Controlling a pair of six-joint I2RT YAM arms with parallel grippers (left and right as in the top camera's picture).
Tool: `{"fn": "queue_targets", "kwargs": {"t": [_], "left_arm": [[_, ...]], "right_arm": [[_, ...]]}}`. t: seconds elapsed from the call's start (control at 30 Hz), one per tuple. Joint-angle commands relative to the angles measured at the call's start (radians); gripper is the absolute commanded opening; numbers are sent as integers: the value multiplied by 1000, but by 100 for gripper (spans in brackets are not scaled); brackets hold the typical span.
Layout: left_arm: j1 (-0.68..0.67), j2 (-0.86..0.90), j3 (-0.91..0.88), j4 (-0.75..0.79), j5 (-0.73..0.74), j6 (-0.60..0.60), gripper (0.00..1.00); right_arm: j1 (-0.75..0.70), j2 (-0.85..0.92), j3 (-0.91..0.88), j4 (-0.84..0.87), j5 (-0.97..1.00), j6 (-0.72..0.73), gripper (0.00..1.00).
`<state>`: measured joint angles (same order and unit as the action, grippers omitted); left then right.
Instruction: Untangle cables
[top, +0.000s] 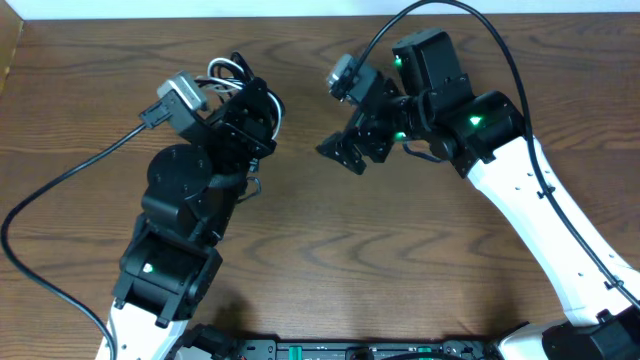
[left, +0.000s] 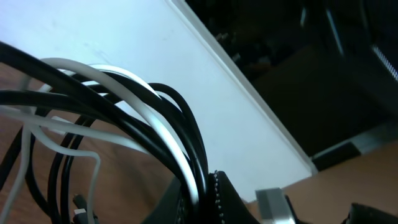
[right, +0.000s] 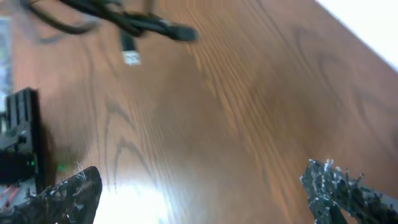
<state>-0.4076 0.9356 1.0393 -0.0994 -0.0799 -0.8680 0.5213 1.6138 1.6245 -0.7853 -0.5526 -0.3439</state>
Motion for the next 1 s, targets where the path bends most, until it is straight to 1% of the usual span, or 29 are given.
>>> {"fn": "queue_targets", "kwargs": {"t": [0.0,0.13,0.17,0.3,0.4,0.47,0.53,0.57,0.6,0.63,0.67,0.7,0.8,0.87,0.9,0.93,0.97], "left_arm": [[4,-11,16,8,-45,-36,7],[4,-10,16,4,-45,-36,7],[4,-10,16,4,-45,-36,7],[3,-10,16,4,-45,-36,7],[3,-10,16,4,-44,-36,7],[3,-10,16,4,-43,-36,7],[3,-11,16,4,-39,-36,7],[3,-11,16,4,-37,-36,8],[3,-11,16,4,-37,-36,8],[3,-11,16,4,-37,-36,8],[3,-11,16,4,-37,-36,7],[3,-11,16,4,-37,-35,8],[3,-12,16,4,-37,-35,8],[3,-12,16,4,-37,-35,9],[3,-12,16,3,-37,-35,15],[3,-12,16,3,-37,-34,17],[3,-12,16,-3,-37,-26,36]], "right_arm": [[5,-2,14,37,-171,-160,99],[23,-1,14,119,-256,-166,99],[35,2,14,170,-280,-153,99],[71,22,14,285,-289,-79,99],[106,52,14,334,-288,-71,99],[121,78,14,349,-288,-68,95],[126,94,14,352,-288,-68,84],[126,107,14,352,-288,-68,75],[126,117,14,352,-288,-68,62],[126,123,14,352,-288,-68,40],[126,128,14,352,-288,-65,3],[126,133,14,355,-283,-47,1],[126,134,14,354,-260,-7,1],[122,133,14,354,-259,-7,1],[117,133,14,351,-251,2,1],[113,133,14,350,-237,20,1],[105,133,14,346,-195,57,1]]}}
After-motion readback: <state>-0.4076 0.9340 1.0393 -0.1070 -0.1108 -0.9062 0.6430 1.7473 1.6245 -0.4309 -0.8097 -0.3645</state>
